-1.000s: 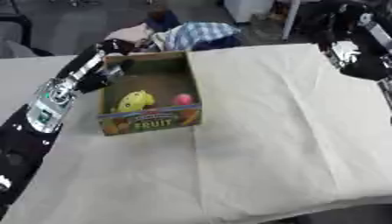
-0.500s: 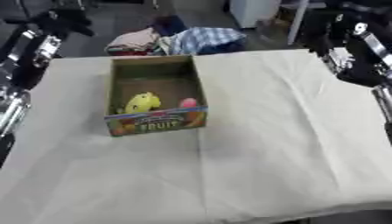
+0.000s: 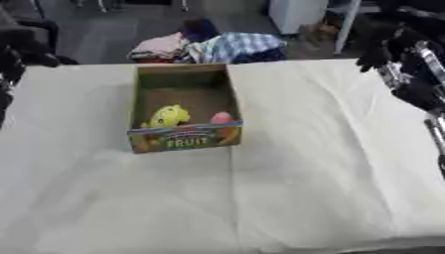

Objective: Pick up objects on the table and place them in the box.

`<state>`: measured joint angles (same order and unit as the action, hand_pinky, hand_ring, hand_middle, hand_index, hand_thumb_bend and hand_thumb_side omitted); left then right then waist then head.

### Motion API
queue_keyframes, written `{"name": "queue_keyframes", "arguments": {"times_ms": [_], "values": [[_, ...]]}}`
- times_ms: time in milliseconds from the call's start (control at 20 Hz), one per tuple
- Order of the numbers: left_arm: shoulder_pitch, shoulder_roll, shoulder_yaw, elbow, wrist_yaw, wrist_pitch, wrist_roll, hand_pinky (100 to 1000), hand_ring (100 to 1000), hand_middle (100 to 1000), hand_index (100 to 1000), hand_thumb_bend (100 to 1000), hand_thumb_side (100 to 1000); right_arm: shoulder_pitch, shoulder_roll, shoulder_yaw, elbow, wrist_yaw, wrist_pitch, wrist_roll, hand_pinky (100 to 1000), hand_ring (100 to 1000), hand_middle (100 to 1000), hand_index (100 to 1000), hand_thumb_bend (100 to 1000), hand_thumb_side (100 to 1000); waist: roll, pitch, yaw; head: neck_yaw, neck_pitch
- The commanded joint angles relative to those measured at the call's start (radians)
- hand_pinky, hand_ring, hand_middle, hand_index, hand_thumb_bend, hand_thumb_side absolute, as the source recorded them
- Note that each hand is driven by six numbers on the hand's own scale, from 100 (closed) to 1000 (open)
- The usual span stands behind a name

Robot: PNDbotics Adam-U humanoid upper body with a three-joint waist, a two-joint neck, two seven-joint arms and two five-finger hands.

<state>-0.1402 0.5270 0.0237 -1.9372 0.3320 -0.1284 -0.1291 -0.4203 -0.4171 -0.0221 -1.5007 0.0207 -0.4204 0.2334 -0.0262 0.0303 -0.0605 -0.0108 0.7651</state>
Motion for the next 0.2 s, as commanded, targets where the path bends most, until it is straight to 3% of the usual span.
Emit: {"name": "queue_keyframes", "arguments": {"times_ms": [50,200], "values": [[0.005,-0.016,0.024,-0.023,-0.019,0.015,0.005,1000,680,657,811,232,807,0.003,0.003,-0.019,-0.036,-0.025,0.02,-0.011,475,545,637,823,100,620,0.002,-0.009,0.005,0.01,0.005],[0.022,-0.041,0.027,-0.013,-0.034,0.025,0.005,1000,677,654,810,239,822,0.017,0.017,-0.022,-0.047,-0.035,0.035,-0.008,472,542,633,821,100,624,0.004,-0.006,0.01,0.021,0.005]]}}
